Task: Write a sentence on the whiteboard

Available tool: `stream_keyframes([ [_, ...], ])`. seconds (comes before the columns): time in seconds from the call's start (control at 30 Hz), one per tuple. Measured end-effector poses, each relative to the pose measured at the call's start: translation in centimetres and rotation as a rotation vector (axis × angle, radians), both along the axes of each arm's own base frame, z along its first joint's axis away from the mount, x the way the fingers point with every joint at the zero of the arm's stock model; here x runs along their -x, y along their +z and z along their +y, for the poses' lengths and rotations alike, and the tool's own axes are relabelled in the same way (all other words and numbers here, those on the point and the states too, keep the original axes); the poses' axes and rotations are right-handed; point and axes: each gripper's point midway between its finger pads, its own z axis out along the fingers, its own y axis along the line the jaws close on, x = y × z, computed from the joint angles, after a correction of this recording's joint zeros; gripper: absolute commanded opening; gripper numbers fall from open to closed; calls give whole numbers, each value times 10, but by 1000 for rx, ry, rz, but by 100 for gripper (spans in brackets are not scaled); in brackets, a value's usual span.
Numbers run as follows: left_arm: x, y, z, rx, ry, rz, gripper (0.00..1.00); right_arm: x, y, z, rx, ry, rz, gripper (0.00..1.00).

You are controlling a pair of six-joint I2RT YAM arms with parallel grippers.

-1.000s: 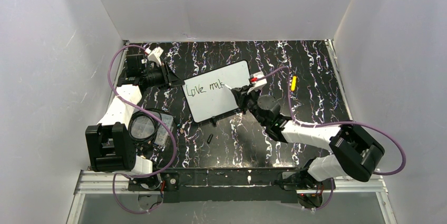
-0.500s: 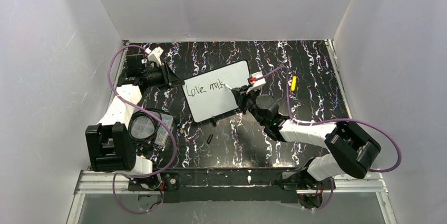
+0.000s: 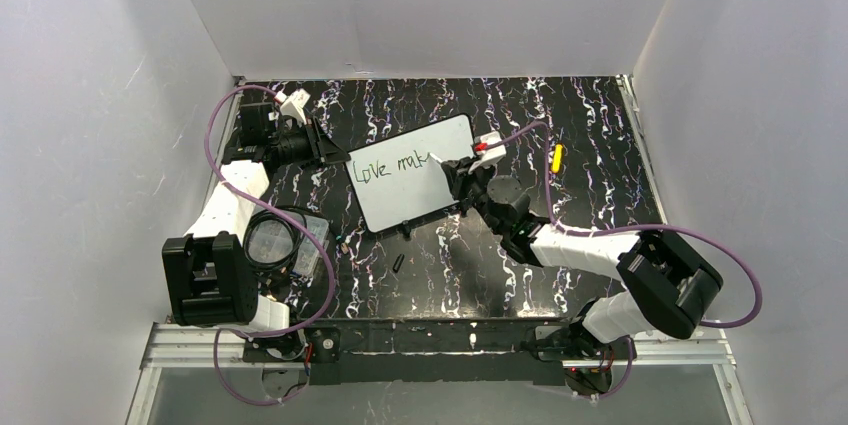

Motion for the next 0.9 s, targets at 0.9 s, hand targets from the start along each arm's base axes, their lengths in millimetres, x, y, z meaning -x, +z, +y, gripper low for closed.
stream_keyframes([
  [0.9, 0, 0, 0, -1, 1, -1, 20, 6, -10, 5, -16, 43, 32, 1],
])
